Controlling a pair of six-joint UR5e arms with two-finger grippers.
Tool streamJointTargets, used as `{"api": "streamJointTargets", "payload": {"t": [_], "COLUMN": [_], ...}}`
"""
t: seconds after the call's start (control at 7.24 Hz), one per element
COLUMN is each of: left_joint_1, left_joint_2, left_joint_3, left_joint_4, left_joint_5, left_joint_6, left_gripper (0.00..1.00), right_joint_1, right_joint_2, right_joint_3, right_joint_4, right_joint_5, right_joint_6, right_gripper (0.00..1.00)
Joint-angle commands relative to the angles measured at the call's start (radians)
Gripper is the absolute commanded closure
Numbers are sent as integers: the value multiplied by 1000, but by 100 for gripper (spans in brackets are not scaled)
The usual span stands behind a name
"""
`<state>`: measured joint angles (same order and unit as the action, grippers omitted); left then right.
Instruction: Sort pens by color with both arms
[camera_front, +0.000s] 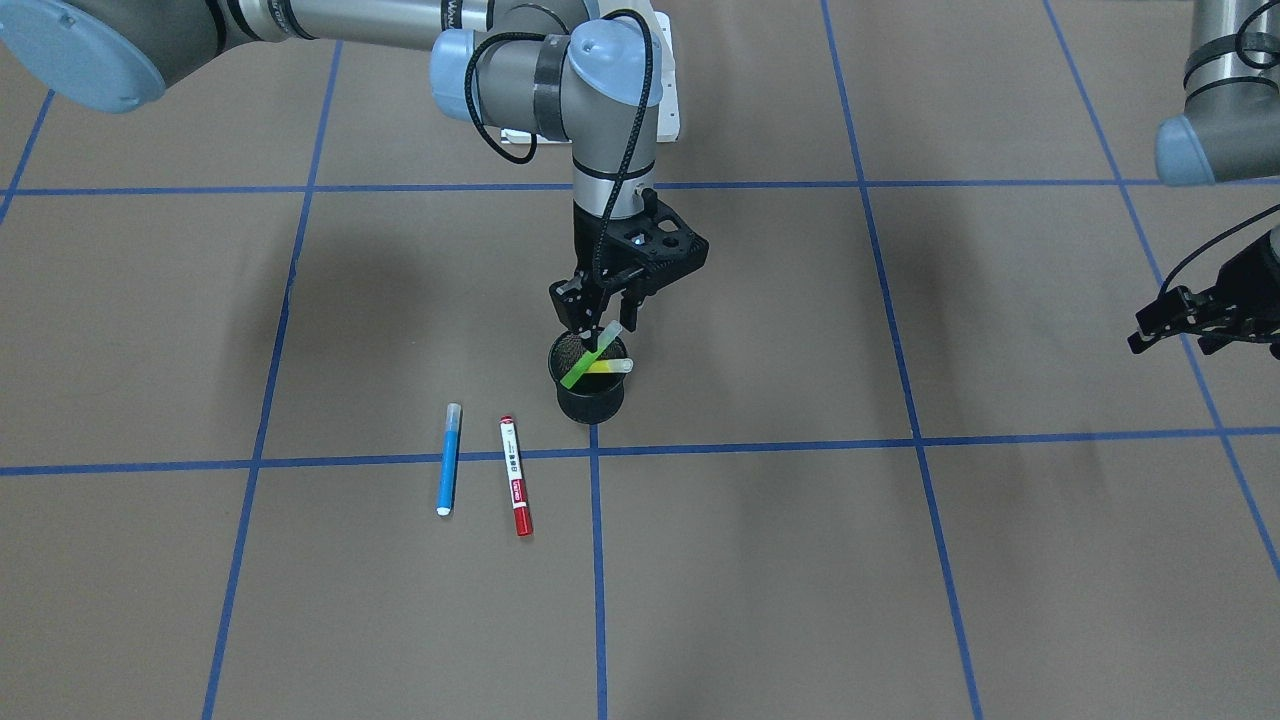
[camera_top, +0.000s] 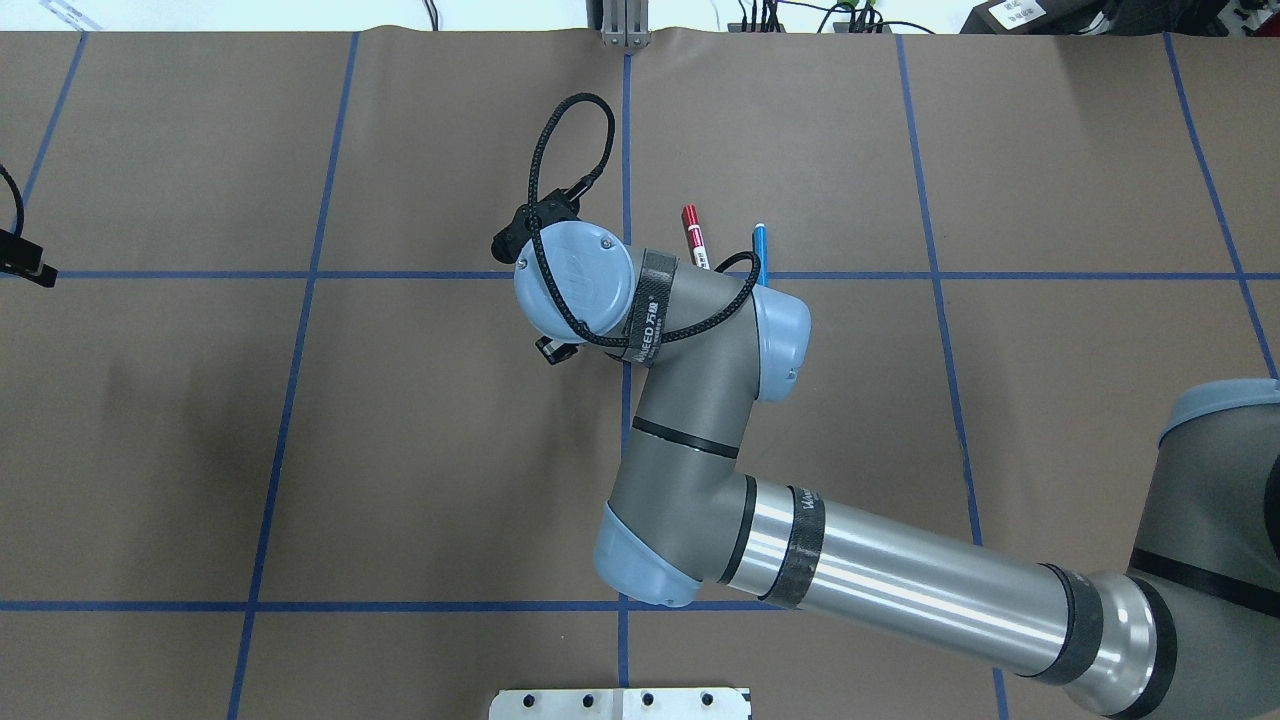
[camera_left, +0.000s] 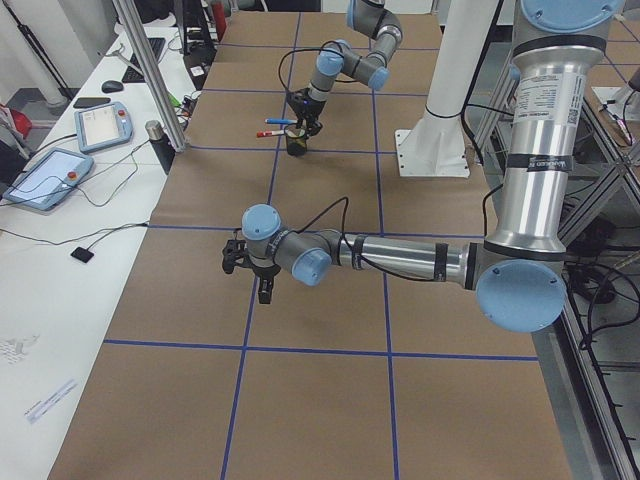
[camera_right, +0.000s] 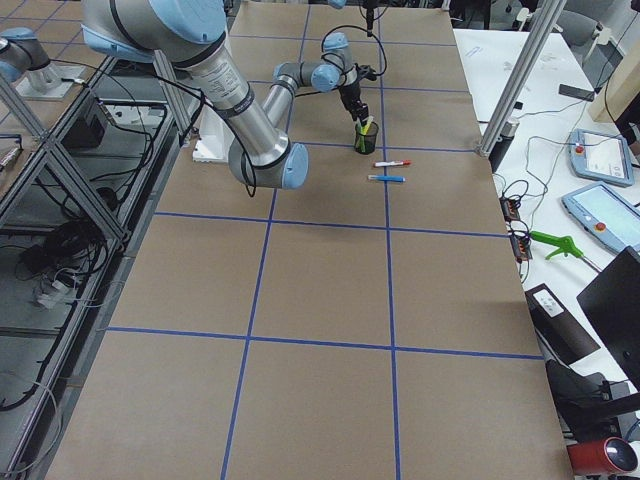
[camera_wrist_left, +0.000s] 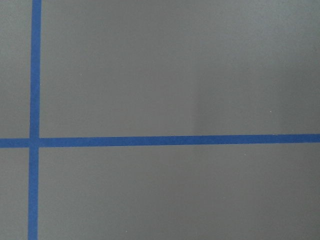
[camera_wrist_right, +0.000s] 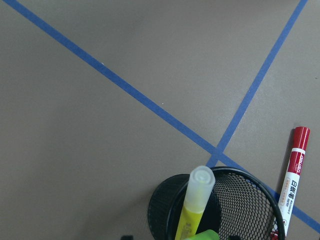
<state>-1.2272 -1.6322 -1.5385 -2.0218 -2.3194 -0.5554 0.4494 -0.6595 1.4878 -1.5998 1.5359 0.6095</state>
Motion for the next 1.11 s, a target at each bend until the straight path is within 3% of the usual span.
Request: {"api": "streamJointTargets", "payload": {"t": [0.0,0.97], "left_joint_1": [0,-2], "left_joint_2": [0,2], "left_joint_3": [0,-3], "left_joint_4": [0,0], "left_joint_5": [0,0], "left_joint_6": [0,0], "left_gripper": [1,1], "right_joint_1": [0,11], "right_joint_2": [-2,6], "right_joint_3": [2,6], "right_joint_4": [-2,-8], "right_joint_5": [0,0], "right_joint_6": [-2,-20], "right_gripper": [40,60]}}
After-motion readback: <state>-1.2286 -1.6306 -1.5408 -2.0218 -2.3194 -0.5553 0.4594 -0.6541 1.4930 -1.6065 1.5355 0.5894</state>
